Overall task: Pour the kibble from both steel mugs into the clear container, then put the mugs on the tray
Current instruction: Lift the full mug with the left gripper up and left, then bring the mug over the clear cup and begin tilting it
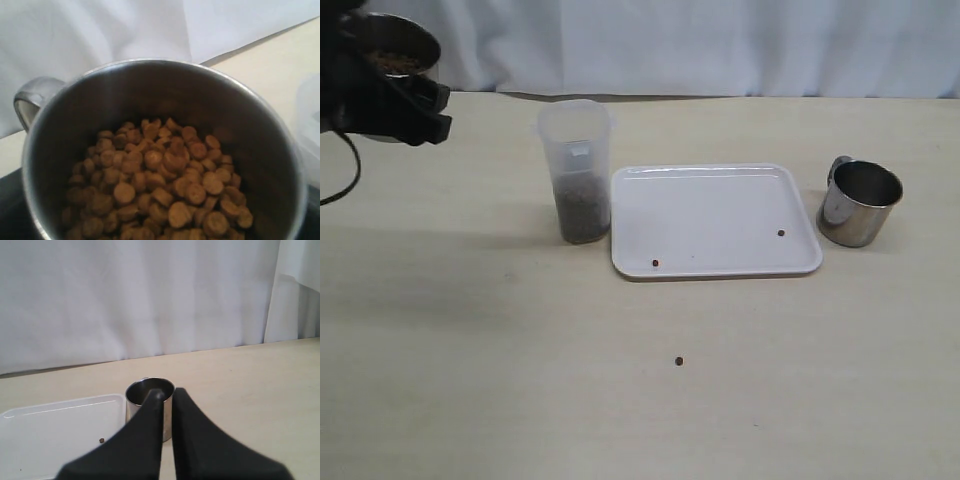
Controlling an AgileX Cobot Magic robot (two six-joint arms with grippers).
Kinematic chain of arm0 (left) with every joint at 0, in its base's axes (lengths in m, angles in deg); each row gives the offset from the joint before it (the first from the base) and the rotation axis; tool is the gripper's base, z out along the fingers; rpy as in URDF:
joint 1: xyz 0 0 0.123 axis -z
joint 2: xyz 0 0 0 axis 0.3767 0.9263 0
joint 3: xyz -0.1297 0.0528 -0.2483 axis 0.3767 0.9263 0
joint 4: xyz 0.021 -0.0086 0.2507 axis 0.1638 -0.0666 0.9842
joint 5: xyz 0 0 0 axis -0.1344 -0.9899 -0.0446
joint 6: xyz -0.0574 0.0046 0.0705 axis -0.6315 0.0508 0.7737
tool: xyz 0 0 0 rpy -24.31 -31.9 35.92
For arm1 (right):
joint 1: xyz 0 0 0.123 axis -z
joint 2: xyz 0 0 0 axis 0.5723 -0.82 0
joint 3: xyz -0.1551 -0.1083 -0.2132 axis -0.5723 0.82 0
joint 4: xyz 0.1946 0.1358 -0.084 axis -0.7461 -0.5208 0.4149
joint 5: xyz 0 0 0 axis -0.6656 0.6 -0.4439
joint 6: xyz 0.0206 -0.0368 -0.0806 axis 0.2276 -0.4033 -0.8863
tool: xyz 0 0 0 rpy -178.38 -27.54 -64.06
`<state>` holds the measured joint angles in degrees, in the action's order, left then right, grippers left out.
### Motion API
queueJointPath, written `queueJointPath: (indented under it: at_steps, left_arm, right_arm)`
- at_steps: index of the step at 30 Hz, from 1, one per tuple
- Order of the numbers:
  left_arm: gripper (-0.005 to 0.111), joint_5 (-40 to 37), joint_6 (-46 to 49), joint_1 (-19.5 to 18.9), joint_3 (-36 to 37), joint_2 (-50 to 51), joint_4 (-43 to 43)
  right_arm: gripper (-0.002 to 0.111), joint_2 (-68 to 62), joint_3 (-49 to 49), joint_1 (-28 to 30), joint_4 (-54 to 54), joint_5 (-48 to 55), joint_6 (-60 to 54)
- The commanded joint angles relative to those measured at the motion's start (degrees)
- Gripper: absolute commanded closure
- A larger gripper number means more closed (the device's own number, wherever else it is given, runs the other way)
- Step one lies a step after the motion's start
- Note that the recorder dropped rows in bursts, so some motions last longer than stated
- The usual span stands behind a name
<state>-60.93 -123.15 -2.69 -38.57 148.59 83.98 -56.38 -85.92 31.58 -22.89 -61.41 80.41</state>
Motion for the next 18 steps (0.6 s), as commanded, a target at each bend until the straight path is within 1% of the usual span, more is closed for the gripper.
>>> queueJointPath:
  at_steps: [1, 5, 8, 10, 13, 18]
  left_arm:
    - [0.107, -9.4, 0.7, 4.3, -4.1, 7.0, 1.3]
    - [0.107, -10.5, 6.0, 7.9, -6.8, 10.2, 1.3]
    - [0.107, -10.6, 9.1, 9.3, -8.5, 11.3, 1.3]
    - [0.107, -10.5, 10.4, 9.7, -8.9, 11.3, 1.3]
    - [0.107, -10.2, 15.2, 10.0, -9.0, 11.3, 1.3]
    - [0.107, -10.2, 15.7, 10.0, -9.0, 11.3, 1.3]
  right_arm:
    - [0.103, 0.2, 0.2, -0.2, 0.3, -0.1, -0.6]
    - [0.103, 0.2, 0.2, -0.2, 0.3, -0.1, -0.6]
    - [0.103, 0.2, 0.2, -0.2, 0.3, -0.1, -0.6]
    - [0.103, 0.2, 0.2, -0.2, 0.3, -0.1, -0.6]
    - [0.103, 0.2, 0.2, -0.2, 0.3, -0.1, -0.6]
    - [0.103, 0.2, 0.2, -0.2, 0.3, -0.1, -0.6]
